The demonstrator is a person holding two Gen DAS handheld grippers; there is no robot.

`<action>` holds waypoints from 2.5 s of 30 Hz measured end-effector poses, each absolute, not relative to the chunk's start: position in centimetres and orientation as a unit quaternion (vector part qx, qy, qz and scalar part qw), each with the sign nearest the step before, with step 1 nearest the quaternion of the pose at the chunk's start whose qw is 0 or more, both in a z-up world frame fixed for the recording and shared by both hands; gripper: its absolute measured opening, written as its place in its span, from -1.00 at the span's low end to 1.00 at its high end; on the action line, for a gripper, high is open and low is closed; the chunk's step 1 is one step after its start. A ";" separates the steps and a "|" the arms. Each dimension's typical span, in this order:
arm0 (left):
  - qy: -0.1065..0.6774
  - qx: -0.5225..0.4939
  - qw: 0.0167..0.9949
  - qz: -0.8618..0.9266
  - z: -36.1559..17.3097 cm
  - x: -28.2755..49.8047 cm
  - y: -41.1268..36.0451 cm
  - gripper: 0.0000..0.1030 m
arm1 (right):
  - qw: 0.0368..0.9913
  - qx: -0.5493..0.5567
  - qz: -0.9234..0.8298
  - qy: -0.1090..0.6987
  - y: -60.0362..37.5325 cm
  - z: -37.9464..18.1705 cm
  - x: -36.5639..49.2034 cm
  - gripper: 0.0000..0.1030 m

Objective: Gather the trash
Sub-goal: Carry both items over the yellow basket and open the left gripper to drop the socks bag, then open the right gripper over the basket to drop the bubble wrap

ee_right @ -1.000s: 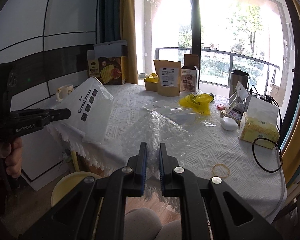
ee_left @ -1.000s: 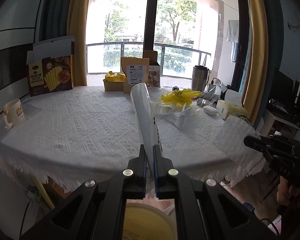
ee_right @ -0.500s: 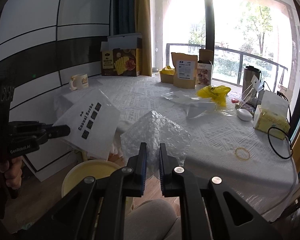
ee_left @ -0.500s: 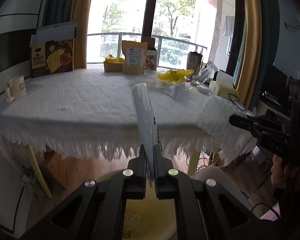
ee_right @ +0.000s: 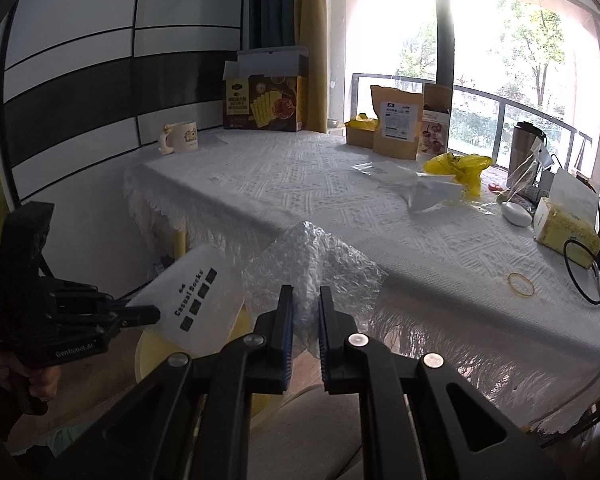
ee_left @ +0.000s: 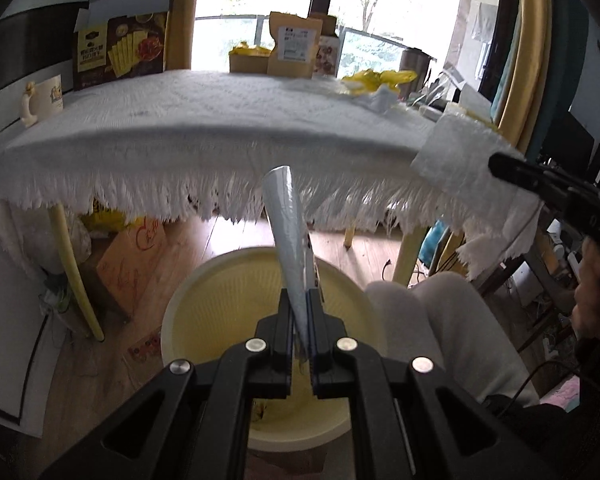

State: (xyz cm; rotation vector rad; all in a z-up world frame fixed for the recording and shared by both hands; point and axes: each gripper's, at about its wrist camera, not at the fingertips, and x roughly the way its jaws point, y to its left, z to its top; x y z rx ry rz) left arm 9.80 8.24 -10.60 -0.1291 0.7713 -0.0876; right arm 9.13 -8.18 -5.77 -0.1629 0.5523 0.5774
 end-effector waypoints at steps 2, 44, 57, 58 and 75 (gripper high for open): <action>0.383 -0.067 0.921 -0.038 -11.2 9.7 8.5 -0.89 | 0.917 -0.082 0.282 0.270 -7.9 -6.0 9.1 -0.80; 0.374 -0.140 0.916 0.035 -13.8 7.7 15.2 -0.06 | 0.844 -0.116 0.377 0.363 1.2 -12.7 10.0 -0.80; 0.371 -0.124 0.919 0.059 -13.4 8.5 16.4 -0.05 | 0.829 -0.117 0.389 0.383 1.8 -14.1 11.0 -0.18; 0.371 -0.123 0.919 0.058 -13.3 8.6 16.3 -0.05 | 0.830 -0.116 0.389 0.383 1.7 -14.1 11.1 -0.18; 0.367 -0.105 0.923 0.048 -11.9 11.0 13.4 -0.04 | 0.852 -0.085 0.360 0.371 -3.1 -12.7 12.8 -0.17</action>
